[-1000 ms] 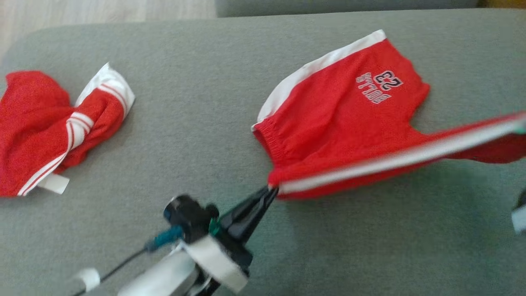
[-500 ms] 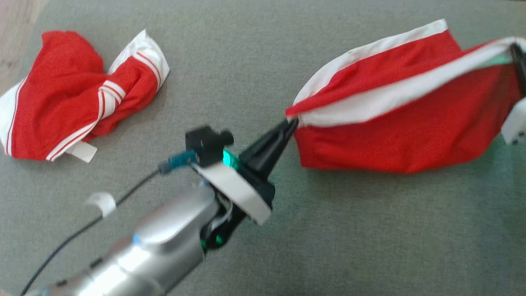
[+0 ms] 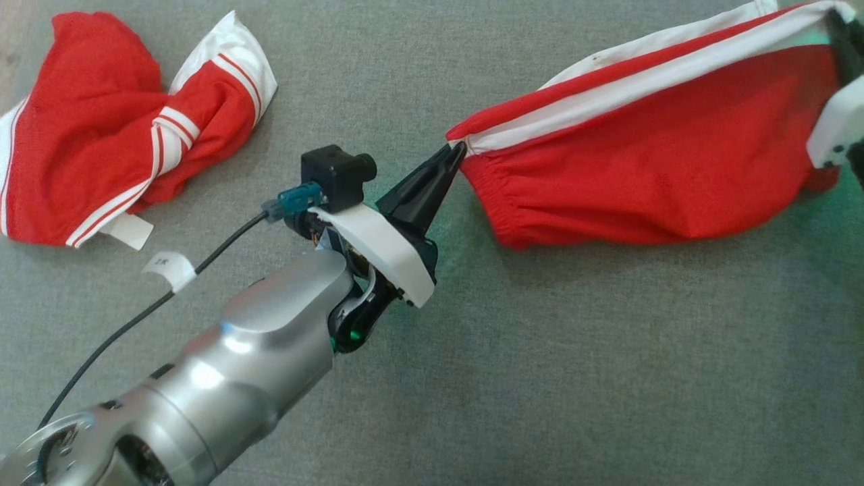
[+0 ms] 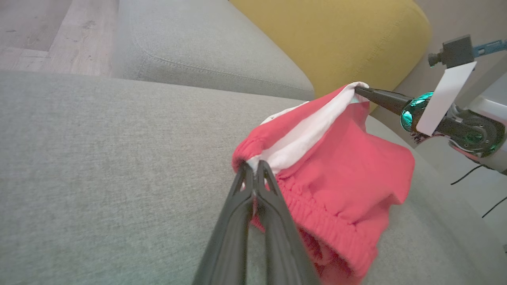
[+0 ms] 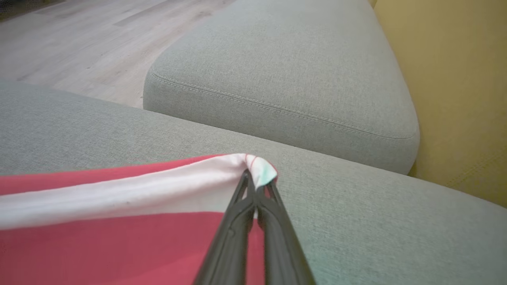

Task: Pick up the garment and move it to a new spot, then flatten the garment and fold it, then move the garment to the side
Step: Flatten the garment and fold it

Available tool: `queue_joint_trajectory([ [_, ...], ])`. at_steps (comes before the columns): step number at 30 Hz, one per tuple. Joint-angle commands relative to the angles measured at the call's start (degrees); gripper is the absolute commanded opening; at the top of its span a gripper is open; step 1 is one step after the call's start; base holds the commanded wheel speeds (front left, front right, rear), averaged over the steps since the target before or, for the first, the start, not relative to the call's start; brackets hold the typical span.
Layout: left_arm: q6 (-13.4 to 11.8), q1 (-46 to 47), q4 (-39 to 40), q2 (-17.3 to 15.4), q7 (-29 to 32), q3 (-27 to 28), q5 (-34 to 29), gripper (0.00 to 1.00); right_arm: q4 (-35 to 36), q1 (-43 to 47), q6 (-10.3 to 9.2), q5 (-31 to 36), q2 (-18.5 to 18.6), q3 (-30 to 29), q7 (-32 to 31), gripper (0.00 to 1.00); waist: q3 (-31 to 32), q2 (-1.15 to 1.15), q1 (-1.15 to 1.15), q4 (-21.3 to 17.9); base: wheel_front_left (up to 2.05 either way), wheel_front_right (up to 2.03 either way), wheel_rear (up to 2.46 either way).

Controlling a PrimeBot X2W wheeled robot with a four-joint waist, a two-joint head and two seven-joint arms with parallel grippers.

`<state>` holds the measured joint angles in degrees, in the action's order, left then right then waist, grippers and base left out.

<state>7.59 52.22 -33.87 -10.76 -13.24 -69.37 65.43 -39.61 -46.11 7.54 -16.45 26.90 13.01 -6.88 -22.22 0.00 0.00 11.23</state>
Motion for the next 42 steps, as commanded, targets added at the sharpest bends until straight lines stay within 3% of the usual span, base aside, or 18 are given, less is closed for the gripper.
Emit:
queue_joint_trajectory([
  [1, -0.1, 2.6, -0.3, -0.5, -0.9, 1.1, 1.0, 0.00, -0.1, -2.1, -0.05, -1.1, -0.4, 1.3, 1.4, 0.16, -0.4, 0.00, 0.00, 0.1, 0.00, 0.00, 0.00],
  [2, -0.1, 2.7, -1.0, -0.2, -1.0, 1.0, 1.6, 0.14, -1.2, -2.7, -0.05, -1.4, -0.8, 1.9, 1.9, 0.38, -0.6, 0.00, 0.00, 0.2, 0.00, 0.00, 0.00],
  [3, -0.1, 3.0, -1.8, -0.1, -1.1, 0.7, 1.6, 0.31, -2.1, -3.3, -0.05, -1.8, -1.0, 2.8, 2.4, 0.42, -0.7, 0.00, 0.00, 0.3, 0.00, 0.00, 0.00],
  [4, -0.1, 3.1, -2.6, 0.0, -1.2, 0.5, 1.5, 0.45, -3.1, -3.9, -0.05, -2.1, -1.2, 3.2, 3.0, 0.56, -0.8, 0.00, 0.00, 0.3, 0.00, 0.00, 0.00],
  [5, -0.1, 3.0, -3.4, 0.3, -1.3, 0.5, 1.8, 1.00, -3.9, -4.4, -0.05, -2.3, -1.3, 3.6, 3.9, 1.00, -0.9, 0.00, 0.00, 0.4, 0.00, 0.00, 0.00],
  [10, -0.1, 2.4, -6.0, 1.4, -1.7, 1.6, 1.4, 1.00, -6.8, -4.9, -0.05, -4.6, -2.1, 5.0, 7.3, 1.00, -0.3, 0.00, 0.00, 1.0, 0.00, 0.00, 0.00],
  [16, -1.2, -3.6, -5.4, 2.2, -1.7, 14.3, -7.0, 1.00, -7.8, -1.7, -0.05, -9.6, -0.1, 8.8, 7.6, 1.00, 1.7, 0.00, 0.00, 2.0, 0.00, 0.00, 0.00],
  [21, -5.5, -15.0, 4.1, 2.0, -1.7, 29.6, -20.3, 1.00, -9.2, 0.1, -0.05, -13.2, 3.0, 9.3, 5.6, 1.00, 2.7, 0.00, 0.00, 2.9, 0.00, 0.00, 0.00],
  [26, -6.1, -28.7, 17.0, 3.8, -1.7, 42.8, -33.6, 1.00, -13.6, 0.5, -0.05, -15.9, 3.6, 7.3, 2.6, 1.00, 2.6, 0.00, 0.00, 4.8, 0.00, 0.00, 0.00],
  [34, -5.9, -39.8, 25.1, 7.0, -1.7, 51.9, -45.7, 1.00, -21.5, 0.9, -0.05, -18.2, 4.2, 5.3, -3.4, 1.00, 2.6, 0.00, 0.00, 8.8, 0.00, 0.00, 0.00],
  [35, -5.7, -40.5, 25.5, 7.2, -1.7, 52.4, -46.3, 1.00, -22.0, 1.1, -0.05, -18.7, 4.0, 5.2, -3.9, 0.63, 2.8, 0.00, 0.00, 9.0, 0.00, 0.00, 0.00],
  [36, -5.6, -41.0, 25.7, 7.4, -1.7, 52.9, -46.9, 1.00, -22.2, 1.2, -0.05, -19.2, 3.6, 5.1, -4.2, 0.00, 3.2, 0.00, 0.00, 9.1, 0.00, 0.00, 0.00],
  [42, -5.1, -43.7, 26.9, 7.8, -1.8, 55.5, -50.3, 1.00, -20.0, 2.6, -0.05, -20.7, 2.9, 6.1, -1.1, 0.00, 6.7, 0.00, 0.00, 5.9, 0.00, 0.00, 0.00],
])
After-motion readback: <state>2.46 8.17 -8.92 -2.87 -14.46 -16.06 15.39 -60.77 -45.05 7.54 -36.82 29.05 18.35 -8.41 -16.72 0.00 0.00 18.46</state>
